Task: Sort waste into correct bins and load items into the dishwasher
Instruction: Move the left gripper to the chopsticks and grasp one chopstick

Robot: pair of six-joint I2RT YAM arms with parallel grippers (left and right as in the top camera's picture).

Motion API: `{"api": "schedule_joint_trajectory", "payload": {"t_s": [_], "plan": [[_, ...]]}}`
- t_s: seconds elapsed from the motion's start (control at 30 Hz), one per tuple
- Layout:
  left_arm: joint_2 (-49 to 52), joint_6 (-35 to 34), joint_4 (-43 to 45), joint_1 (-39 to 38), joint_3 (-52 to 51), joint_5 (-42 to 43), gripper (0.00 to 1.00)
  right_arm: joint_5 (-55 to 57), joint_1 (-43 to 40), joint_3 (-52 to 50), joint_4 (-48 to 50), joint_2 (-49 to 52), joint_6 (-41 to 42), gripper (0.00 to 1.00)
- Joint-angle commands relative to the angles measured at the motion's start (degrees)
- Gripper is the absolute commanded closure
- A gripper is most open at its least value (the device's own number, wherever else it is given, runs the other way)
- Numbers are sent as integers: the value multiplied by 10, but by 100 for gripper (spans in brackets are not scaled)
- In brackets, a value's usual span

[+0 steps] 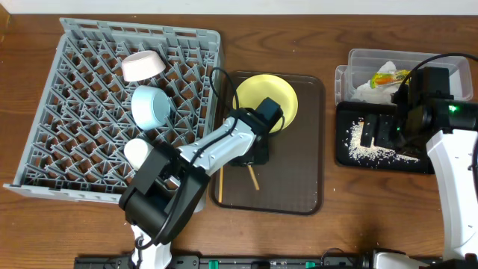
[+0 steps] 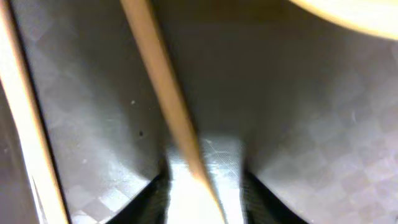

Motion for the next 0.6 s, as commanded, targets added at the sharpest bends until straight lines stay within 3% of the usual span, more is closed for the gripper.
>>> {"api": "schedule_joint_trajectory", "payload": {"t_s": [0.0,0.33,0.57], "plan": [[19,-2,-2,0,-7,-5,74,6,-3,9,0,-6,-7,1],[18,-2,-9,0,-7,-5,94,6,-3,9,0,-6,-7,1],[17,-1,-11,2,-7,-5,94,6,-3,9,0,-6,-11,1]]}}
